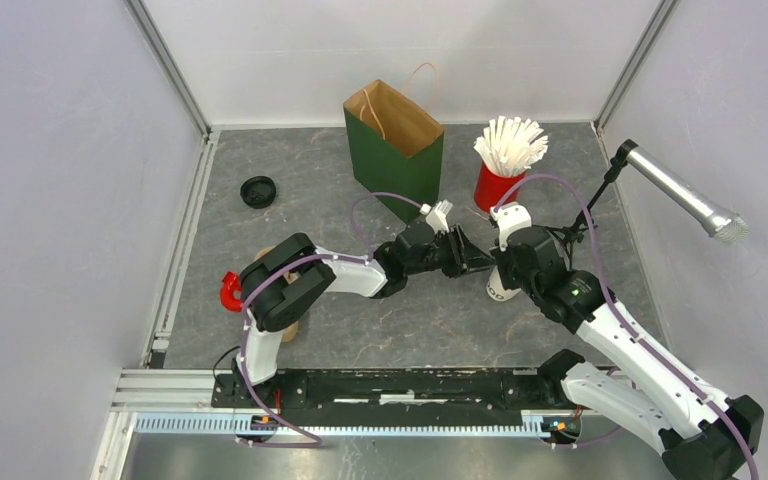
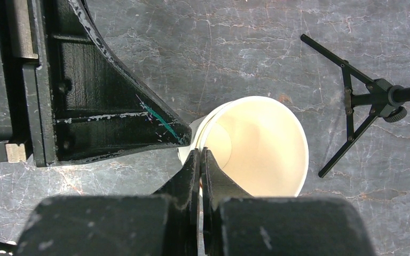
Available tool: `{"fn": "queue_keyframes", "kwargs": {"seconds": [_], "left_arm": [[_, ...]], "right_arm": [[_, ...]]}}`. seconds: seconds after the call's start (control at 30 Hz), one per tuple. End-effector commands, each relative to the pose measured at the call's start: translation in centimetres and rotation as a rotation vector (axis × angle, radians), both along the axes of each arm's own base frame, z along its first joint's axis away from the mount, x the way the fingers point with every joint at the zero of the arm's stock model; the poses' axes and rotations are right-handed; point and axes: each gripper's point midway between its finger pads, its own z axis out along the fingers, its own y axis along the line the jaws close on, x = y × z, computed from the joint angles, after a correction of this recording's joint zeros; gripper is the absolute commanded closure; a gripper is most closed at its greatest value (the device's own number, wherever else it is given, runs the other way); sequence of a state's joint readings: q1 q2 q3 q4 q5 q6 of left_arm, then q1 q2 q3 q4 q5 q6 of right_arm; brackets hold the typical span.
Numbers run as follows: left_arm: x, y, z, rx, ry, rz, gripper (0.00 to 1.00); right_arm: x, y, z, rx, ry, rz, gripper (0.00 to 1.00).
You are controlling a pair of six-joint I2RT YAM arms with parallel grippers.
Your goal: Pack the takeout coffee
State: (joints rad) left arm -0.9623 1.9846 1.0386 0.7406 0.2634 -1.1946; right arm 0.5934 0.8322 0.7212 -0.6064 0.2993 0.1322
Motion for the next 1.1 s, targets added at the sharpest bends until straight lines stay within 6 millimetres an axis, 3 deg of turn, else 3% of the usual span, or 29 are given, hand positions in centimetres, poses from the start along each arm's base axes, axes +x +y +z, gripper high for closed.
{"fn": "queue_keyframes", "kwargs": {"seconds": [0.0, 0.13, 0.63, 0.97, 1.07], "left_arm": [[0.0, -0.2, 1.9, -0.048, -0.025, 0.010, 0.58], [0.2, -0.6, 1.7, -0.047, -0.023, 0.003, 0.55], [-0.7, -2.4, 0.0, 0.019, -0.005, -0.054, 0.58], [-0.9, -2.4, -1.0, 0.070, -0.009, -0.045, 0.57], [-0.9, -2.4, -0.8, 0.068, -0.012, -0.044, 0.57]], "right_arm": [[0.7, -0.1, 1.4, 0.011, -0.054, -0.013, 1.00], [0.8, 0.2, 1.7, 0.020, -0.058, -0.004, 1.00], [0.9, 0.3, 1.7, 0.026, -0.071, -0.002, 1.00], [1.3, -0.5, 2.5, 0.004, -0.105, -0.035, 1.00], [1.5, -1.4, 3.7, -0.027, -0.124, -0.075, 1.00]]}}
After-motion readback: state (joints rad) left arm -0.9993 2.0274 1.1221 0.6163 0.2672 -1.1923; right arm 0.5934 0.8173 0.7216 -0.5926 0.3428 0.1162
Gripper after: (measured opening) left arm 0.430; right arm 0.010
